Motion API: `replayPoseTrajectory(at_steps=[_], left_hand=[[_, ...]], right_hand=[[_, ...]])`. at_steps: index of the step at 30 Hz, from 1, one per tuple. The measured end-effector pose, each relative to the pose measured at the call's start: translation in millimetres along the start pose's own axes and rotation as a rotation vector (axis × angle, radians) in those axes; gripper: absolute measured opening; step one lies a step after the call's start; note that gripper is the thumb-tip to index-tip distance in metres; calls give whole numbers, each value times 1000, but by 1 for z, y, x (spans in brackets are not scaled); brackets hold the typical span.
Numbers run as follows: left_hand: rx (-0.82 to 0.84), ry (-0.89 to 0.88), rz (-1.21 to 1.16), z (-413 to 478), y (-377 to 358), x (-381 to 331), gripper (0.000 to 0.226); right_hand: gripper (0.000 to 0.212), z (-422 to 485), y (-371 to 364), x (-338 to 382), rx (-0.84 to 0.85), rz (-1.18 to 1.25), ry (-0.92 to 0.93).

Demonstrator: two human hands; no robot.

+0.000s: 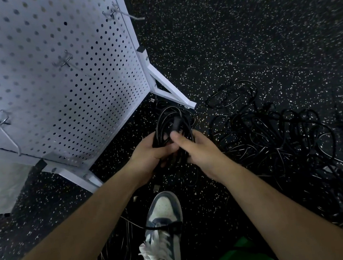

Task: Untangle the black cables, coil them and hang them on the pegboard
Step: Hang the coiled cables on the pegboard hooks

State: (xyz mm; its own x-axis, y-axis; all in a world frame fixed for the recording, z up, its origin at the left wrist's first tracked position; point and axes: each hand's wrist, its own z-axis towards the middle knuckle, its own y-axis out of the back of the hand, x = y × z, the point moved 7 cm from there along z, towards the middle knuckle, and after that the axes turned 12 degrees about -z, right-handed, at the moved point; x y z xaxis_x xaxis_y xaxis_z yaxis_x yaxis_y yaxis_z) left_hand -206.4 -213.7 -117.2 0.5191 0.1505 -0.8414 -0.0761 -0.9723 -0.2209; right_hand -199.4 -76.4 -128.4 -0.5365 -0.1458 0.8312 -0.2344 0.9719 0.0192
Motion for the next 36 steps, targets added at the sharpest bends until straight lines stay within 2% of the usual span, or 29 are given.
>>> replayPoseTrajectory(at_steps=[3,7,11,14,18,20,22,24,27,30,32,36], left_hand=[[-22,-23,54,0,-1,0,17],[91,55,-102,-5,-3,1,7],[117,79,-229,-5,-4,5,17],[96,93,-241,-3,-4,8,10],[34,51,-90,-2,-5,9,17],[21,42,-37,-2,-9,9,18],[-9,49,-93,-1,-8,11,17],[-108,47,-122,0,1,12,17],[-208,76,-169,0,12,16,25],[-184,82,-280,0,10,21,24],[-163,56,-315,0,9,22,22],[-170,-16,-177,-3,11,19,22]], right_hand=[[30,5,0,-1,-57,-55,74],[16,4,0,5,-52,63,82],[21,1,-5,9,3,189,41],[26,-1,-4,10,-13,218,-3],[35,-4,-9,10,0,181,-11],[29,-1,-7,7,-83,170,4],[20,4,1,3,-187,153,-13],[13,8,7,-1,-219,157,-51],[12,9,6,1,-124,226,-95],[12,8,7,2,-32,242,-124],[11,9,7,-1,22,145,-126],[19,8,7,-11,60,-90,-171]])
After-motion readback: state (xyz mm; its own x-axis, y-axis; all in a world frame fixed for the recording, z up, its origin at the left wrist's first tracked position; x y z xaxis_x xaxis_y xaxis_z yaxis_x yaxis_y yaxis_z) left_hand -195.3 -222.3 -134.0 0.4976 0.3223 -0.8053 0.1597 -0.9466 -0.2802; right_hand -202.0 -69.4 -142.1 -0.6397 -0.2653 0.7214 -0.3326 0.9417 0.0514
